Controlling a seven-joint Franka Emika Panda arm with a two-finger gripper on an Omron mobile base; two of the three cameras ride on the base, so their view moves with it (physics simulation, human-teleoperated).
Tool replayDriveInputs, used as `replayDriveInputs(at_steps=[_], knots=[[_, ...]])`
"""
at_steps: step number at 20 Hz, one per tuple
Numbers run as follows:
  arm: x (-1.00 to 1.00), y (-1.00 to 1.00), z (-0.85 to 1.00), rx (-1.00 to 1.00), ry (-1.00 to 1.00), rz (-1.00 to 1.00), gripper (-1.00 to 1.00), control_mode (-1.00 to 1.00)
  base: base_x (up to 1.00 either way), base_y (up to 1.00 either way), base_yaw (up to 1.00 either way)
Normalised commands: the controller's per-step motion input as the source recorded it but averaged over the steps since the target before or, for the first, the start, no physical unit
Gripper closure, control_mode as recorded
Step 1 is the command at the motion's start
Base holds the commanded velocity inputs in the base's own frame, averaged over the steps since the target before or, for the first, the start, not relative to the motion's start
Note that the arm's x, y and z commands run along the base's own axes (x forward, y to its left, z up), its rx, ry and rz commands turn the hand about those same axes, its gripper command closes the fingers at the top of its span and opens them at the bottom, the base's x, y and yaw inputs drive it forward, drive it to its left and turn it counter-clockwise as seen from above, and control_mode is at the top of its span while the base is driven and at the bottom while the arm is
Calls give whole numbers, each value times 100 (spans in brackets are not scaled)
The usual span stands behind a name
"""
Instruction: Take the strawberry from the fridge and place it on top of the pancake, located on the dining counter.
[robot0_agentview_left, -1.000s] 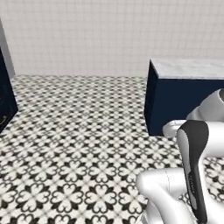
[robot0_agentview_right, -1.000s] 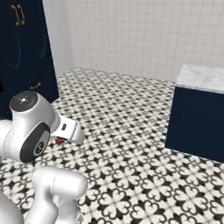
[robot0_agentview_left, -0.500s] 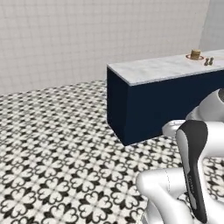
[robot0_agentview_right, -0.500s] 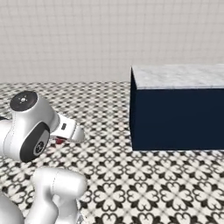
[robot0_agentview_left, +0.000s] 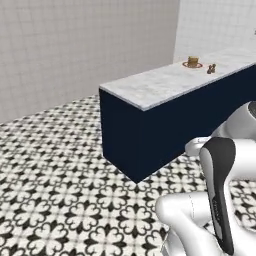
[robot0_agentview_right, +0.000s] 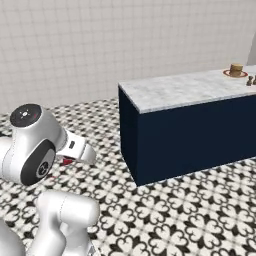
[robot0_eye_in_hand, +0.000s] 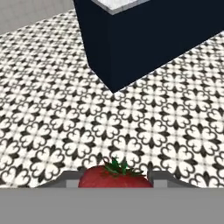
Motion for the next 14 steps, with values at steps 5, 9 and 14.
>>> replayDriveInputs(at_steps=[5, 9, 14], knots=[[0, 0, 0, 0, 0, 0, 100, 100, 100, 100, -51], [0, 0, 0, 0, 0, 0, 100, 100, 99, 100, -49], [0, 0, 0, 0, 0, 0, 100, 100, 65, 100, -34]])
